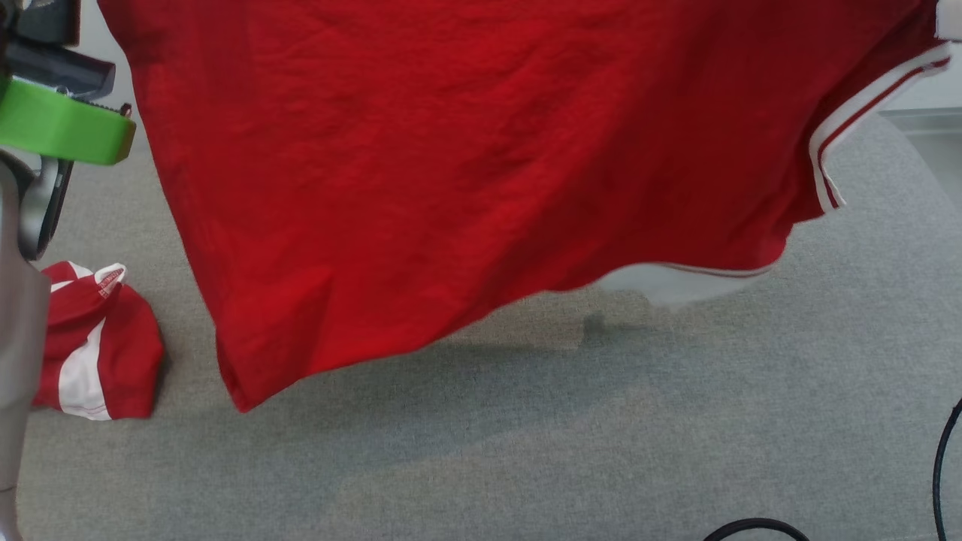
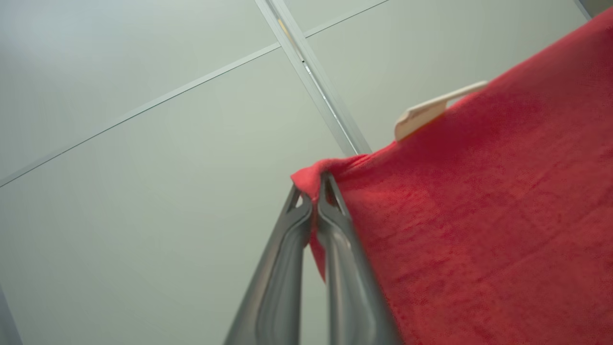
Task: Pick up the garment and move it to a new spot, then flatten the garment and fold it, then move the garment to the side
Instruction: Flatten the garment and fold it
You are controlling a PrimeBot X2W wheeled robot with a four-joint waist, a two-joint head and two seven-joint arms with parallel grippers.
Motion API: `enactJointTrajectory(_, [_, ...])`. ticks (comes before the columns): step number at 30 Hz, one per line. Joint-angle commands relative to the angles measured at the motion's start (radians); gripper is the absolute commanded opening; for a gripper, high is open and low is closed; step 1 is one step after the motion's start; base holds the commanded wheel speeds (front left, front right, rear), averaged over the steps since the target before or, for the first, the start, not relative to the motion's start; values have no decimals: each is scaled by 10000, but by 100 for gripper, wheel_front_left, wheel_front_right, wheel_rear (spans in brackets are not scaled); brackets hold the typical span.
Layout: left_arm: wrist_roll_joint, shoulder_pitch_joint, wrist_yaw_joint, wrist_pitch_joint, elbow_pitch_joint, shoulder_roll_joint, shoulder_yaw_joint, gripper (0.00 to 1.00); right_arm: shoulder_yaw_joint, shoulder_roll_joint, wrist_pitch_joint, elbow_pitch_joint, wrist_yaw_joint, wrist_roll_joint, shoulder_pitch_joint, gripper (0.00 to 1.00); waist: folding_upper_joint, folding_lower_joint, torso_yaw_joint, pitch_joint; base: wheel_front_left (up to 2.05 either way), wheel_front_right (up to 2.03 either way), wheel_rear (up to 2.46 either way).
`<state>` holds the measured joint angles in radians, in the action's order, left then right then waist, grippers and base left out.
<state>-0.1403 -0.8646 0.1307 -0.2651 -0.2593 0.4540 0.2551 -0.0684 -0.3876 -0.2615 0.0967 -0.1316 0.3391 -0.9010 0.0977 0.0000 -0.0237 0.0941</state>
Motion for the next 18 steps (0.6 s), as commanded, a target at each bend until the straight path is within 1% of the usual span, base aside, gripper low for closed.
enactJointTrajectory(1, [-167, -200, -6, 12, -242, 57, 162, 0, -103, -74, -17, 211, 18, 25, -205, 0, -3, 0, 24, 193, 0, 0, 0])
enactJointTrajectory(3, [-263, -871, -7, 26, -683, 285, 561, 0, -307, -270, 90, 617, 18, 78, -841, 0, -3, 0, 26, 588, 0, 0, 0])
enactJointTrajectory(8, [-504, -2208, -8, 191, -1623, 471, 1603, 0, -903, -559, 442, 1637, 18, -105, -2310, 0, -3, 0, 7, 2114, 0, 0, 0])
enactJointTrajectory(11, [-525, -3215, -12, 246, -2183, 509, 1813, 0, -1070, -613, 580, 2316, 18, -310, -3321, 0, -3, 0, -37, 3286, 0, 0, 0])
enactJointTrajectory(13, [-333, -3941, -12, 233, -2545, 575, 1885, 0, -1302, -753, 450, 2701, 18, -716, -4192, 0, -3, 0, -128, 4045, 0, 0, 0])
enactJointTrajectory(14, [-85, -4293, -36, 196, -2703, 659, 1970, 0, -1312, -821, 342, 2934, 18, -970, -4633, 0, -3, 0, -188, 4303, 0, 0, 0])
enactJointTrajectory(16, [470, -5055, -34, 124, -2987, 826, 2302, 0, -915, -750, 172, 3484, 19, -1245, -5582, 0, -3, 0, -269, 4716, 0, 0, 0])
enactJointTrajectory(18, [829, -5996, -113, 83, -3153, 905, 2363, 0, -540, -730, 59, 3900, 19, -1613, -6508, 0, -3, 0, -327, 5079, 0, 0, 0])
